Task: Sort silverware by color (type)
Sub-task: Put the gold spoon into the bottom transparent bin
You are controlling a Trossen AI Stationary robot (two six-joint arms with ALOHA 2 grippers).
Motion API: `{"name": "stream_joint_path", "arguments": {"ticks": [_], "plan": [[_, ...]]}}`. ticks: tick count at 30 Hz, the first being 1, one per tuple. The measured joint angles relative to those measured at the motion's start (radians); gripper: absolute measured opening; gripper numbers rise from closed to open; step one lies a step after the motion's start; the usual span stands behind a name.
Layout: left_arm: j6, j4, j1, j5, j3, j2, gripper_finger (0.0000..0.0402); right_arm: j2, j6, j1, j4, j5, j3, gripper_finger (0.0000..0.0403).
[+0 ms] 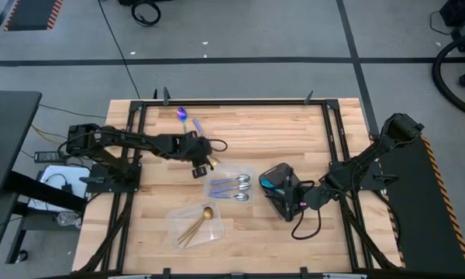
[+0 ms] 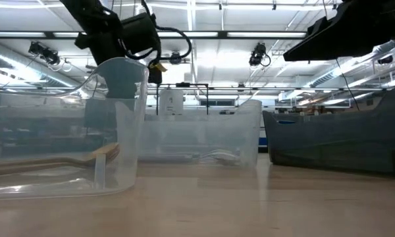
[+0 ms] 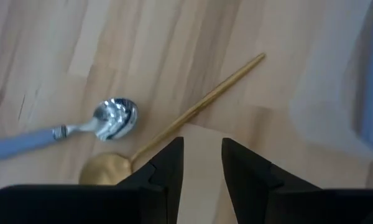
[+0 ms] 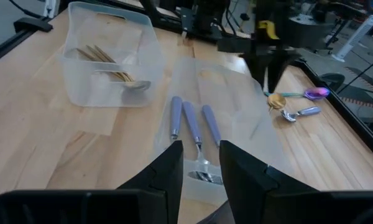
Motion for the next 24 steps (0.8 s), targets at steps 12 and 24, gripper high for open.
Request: {"name": "stream_joint_path", "arguments": {"ticks": [12, 24], "plan": [[0.240, 0.055, 0.130, 0.096, 0.001, 0.081, 0.0116, 0.000, 0.001, 0.000, 0.022, -0.007, 0.000, 0.0114], [0.338, 0.083, 0.178, 0.104, 0.001, 0.113, 0.0166, 0.000, 0.000, 0.000, 0.021, -0.007, 0.000, 0.0114]]}}
